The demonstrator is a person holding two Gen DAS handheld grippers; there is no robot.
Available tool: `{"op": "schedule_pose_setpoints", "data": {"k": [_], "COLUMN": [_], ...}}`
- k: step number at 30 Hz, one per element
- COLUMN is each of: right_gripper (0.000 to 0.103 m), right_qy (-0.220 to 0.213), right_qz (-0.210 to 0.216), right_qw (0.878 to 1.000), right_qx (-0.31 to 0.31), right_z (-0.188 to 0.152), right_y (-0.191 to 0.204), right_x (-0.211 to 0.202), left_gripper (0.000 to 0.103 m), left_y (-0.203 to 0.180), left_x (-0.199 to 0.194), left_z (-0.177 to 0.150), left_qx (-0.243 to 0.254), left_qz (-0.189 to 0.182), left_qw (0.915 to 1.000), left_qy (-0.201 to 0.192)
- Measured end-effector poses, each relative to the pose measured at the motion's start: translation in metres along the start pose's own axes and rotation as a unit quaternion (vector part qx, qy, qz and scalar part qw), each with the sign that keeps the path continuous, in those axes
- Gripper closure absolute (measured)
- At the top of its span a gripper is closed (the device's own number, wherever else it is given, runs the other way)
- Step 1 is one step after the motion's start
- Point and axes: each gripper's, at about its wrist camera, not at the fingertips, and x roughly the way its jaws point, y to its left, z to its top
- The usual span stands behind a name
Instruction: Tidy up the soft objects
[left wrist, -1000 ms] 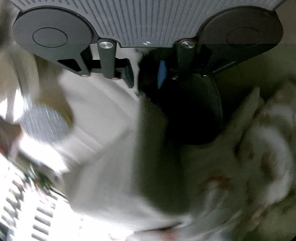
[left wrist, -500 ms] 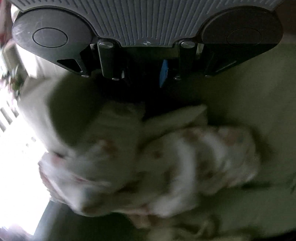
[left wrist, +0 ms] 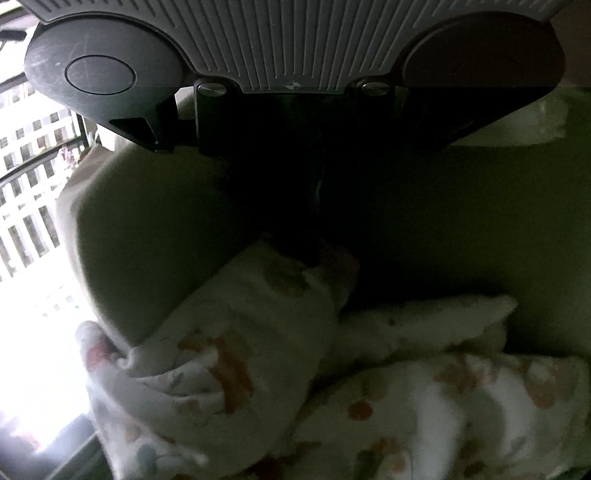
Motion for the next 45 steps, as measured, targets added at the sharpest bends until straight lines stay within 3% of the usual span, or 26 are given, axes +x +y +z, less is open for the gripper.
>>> {"op": "schedule_pose_setpoints", "data": {"k": [2,4,9,12,14,18,20,22,31,34,37,38,39,40,42,43,45], "right_gripper": [0.027,0.027,0.027,0.026,0.018,0.016,0.016,0.016,0.016,0.036,0.042,0.056,0.057,0.063,0.094,0.102,0.102], "right_qy": [-0.003,-0.01,-0.038,-0.04,-0.036,-0.054,-0.035,-0.019,0.092,0.109,0.109,0.106,0.102,0.091,0.064,0.048,0.008], "right_qz": [-0.003,-0.009,-0.026,0.0,0.013,-0.012,-0.04,-0.066,-0.094,-0.083,-0.063,-0.05,-0.036,-0.019,0.002,0.013,0.023], "right_qw": [1.0,1.0,0.998,0.997,0.995,0.982,0.971,0.966,0.973,0.975,0.978,0.979,0.98,0.982,0.984,0.984,0.985], "right_qx": [0.003,0.002,-0.033,-0.064,-0.092,-0.178,-0.235,-0.249,-0.189,-0.173,-0.167,-0.166,-0.165,-0.163,-0.166,-0.169,-0.17], "right_z": [-0.001,-0.002,0.001,0.006,0.007,-0.007,-0.014,-0.017,-0.006,-0.004,-0.004,-0.003,-0.003,-0.002,0.0,0.002,0.008], "right_y": [0.0,0.002,0.028,0.067,0.102,0.185,0.222,0.245,0.251,0.243,0.234,0.231,0.229,0.226,0.222,0.219,0.21], "right_x": [-0.001,-0.005,-0.019,-0.017,-0.007,0.037,0.068,0.103,0.202,0.211,0.195,0.185,0.173,0.155,0.122,0.103,0.063], "left_gripper": [0.076,0.076,0.076,0.076,0.076,0.076,0.076,0.076,0.076,0.076,0.076,0.076,0.077,0.077,0.078,0.078,0.078], "left_y": [-0.003,-0.006,-0.008,-0.007,-0.003,0.001,0.005,0.004,0.023,0.027,0.022,0.016,0.011,0.005,-0.01,-0.017,-0.037], "left_x": [-0.002,-0.005,-0.031,-0.048,-0.055,-0.057,-0.065,-0.067,-0.06,-0.059,-0.069,-0.077,-0.084,-0.092,-0.111,-0.12,-0.14], "left_z": [-0.002,-0.006,-0.022,-0.035,-0.041,-0.047,-0.048,-0.048,-0.052,-0.056,-0.054,-0.051,-0.048,-0.045,-0.039,-0.037,-0.034], "left_qx": [-0.012,0.001,0.02,0.008,-0.005,-0.018,-0.011,-0.001,-0.007,-0.019,-0.021,-0.017,-0.013,-0.01,-0.004,-0.004,0.004], "left_qz": [-0.014,-0.027,-0.019,-0.018,-0.021,-0.035,-0.038,-0.042,-0.068,-0.069,-0.065,-0.062,-0.061,-0.058,-0.063,-0.068,-0.075], "left_qw": [0.9998,0.9995,0.9994,0.9994,0.9991,0.9984,0.9985,0.9986,0.9974,0.9971,0.9974,0.9974,0.9973,0.9972,0.9958,0.9949,0.9929], "left_qy": [-0.002,-0.014,-0.023,-0.028,-0.037,-0.04,-0.037,-0.032,-0.025,-0.024,-0.023,-0.031,-0.038,-0.046,-0.066,-0.075,-0.093]}}
